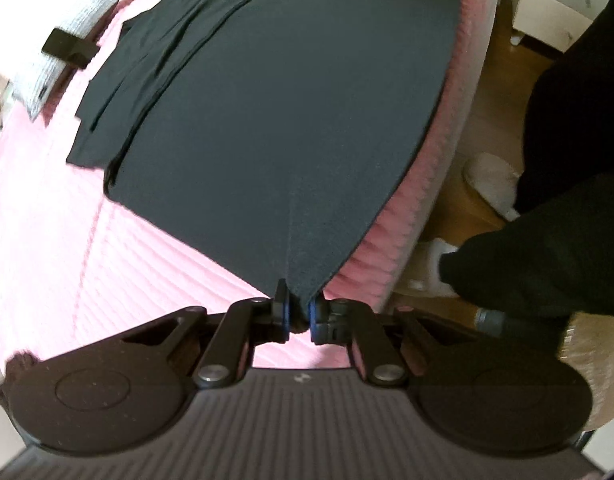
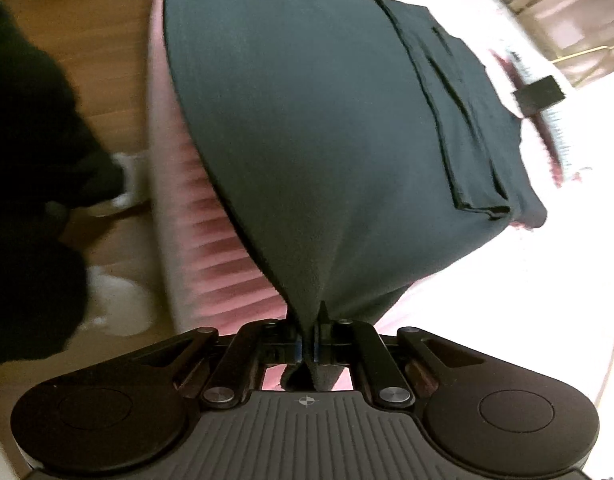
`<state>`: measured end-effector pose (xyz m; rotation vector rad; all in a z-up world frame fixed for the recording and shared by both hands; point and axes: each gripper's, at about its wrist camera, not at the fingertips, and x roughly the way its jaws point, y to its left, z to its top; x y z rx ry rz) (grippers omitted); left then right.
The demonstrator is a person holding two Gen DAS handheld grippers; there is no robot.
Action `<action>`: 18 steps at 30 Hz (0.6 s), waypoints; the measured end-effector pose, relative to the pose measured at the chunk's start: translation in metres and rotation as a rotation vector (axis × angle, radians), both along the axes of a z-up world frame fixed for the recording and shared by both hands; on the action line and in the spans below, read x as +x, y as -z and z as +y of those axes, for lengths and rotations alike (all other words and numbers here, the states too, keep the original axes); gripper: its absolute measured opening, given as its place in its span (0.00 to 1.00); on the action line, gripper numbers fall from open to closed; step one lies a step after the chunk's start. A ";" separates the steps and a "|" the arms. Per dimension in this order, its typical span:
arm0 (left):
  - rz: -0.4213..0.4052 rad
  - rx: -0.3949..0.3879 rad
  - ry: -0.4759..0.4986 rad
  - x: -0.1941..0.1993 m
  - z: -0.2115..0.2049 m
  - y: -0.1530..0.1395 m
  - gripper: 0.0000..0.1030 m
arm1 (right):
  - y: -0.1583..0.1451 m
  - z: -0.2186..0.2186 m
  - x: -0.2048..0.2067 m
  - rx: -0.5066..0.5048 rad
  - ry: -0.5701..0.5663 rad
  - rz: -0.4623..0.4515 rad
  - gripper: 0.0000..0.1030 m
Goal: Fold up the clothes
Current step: 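Lift the hem with both tools and fold it over toward the collar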
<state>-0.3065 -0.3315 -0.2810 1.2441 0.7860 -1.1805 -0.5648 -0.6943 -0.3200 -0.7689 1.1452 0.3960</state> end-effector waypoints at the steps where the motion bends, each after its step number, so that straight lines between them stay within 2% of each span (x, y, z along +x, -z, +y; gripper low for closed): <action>1: 0.010 0.004 -0.016 -0.004 0.005 -0.004 0.05 | -0.006 0.003 -0.008 0.014 -0.002 0.025 0.03; 5: 0.079 0.039 -0.090 -0.031 0.031 -0.021 0.05 | -0.031 0.020 -0.042 0.086 0.005 0.132 0.03; 8: 0.134 0.061 -0.133 -0.050 0.046 -0.030 0.05 | -0.047 0.028 -0.050 0.117 0.011 0.183 0.03; 11: 0.153 0.044 -0.173 -0.048 0.048 -0.039 0.05 | -0.066 0.022 -0.031 0.094 0.030 0.153 0.03; 13: 0.139 0.017 -0.174 -0.029 0.042 -0.045 0.05 | -0.082 0.010 -0.003 0.066 0.058 0.101 0.03; 18: 0.092 -0.110 -0.219 0.075 0.009 -0.065 0.05 | -0.101 -0.030 0.098 -0.008 0.139 -0.004 0.03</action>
